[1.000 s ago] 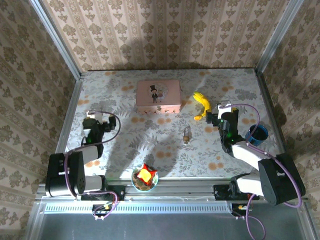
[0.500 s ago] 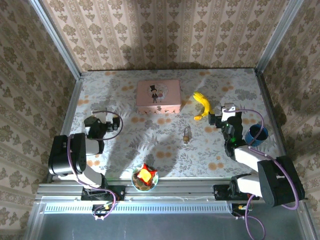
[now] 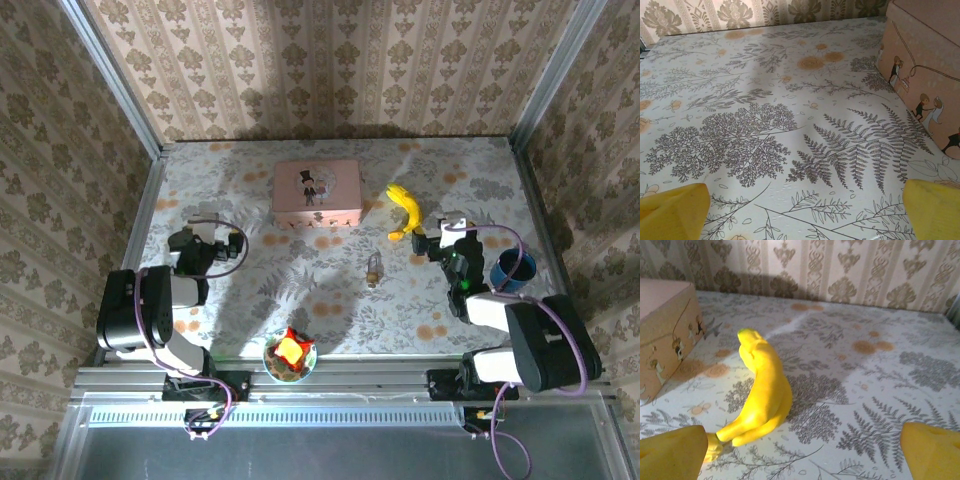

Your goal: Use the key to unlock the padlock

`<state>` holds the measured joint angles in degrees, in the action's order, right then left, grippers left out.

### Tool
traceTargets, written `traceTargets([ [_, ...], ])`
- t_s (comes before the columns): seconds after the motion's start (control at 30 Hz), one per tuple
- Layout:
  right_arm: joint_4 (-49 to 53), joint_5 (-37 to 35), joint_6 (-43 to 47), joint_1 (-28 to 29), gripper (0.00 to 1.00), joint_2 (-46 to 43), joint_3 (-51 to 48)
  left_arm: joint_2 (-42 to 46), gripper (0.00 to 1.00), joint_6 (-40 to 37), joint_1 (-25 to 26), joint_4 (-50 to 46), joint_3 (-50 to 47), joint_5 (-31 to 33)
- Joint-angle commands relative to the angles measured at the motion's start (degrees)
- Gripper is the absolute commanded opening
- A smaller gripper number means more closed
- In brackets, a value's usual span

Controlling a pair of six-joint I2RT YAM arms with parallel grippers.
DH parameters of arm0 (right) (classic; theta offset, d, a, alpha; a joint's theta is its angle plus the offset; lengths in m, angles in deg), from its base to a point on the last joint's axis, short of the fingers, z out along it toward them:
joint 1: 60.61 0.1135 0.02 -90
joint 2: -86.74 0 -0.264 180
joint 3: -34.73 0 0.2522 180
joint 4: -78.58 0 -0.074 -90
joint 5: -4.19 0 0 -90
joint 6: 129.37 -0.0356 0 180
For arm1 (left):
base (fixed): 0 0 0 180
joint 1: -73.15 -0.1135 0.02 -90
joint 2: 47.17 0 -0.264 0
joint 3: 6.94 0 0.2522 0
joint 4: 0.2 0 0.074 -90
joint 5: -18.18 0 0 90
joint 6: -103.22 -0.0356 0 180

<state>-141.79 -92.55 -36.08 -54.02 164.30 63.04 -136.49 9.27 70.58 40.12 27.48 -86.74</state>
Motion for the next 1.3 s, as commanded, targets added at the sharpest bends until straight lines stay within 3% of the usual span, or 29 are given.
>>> traceTargets([
  [0.0,-6.8,3.7,1.4,-0.7,1.00,4.8,-0.5,-0.2,1.00,-1.1,-0.6,2.1,0.3,-2.9],
  [0.2,-11.9,7.3,-0.7,-3.5,1.00,10.5,0.3,-0.2,1.00,-1.0,-0.6,2.2,0.3,-2.7],
  [0.33,-5.9,8.2,-1.6,-4.6,1.00,9.8,2.7,-0.2,1.00,-1.1,-0.5,2.2,0.3,-2.7],
  [0.43,6.5,6.6,-4.1,-5.8,1.00,10.1,9.3,-0.2,1.00,-1.1,-0.6,2.2,0.3,-2.7],
  [0.7,3.0,19.3,-2.5,-8.4,1.00,9.9,7.6,-0.2,1.00,-1.0,-0.5,2.1,0.3,-2.7],
  [1.27,3.1,19.2,-2.5,-8.4,1.00,9.9,7.5,-0.1,1.00,-1.5,-0.2,2.4,0.1,-2.3],
])
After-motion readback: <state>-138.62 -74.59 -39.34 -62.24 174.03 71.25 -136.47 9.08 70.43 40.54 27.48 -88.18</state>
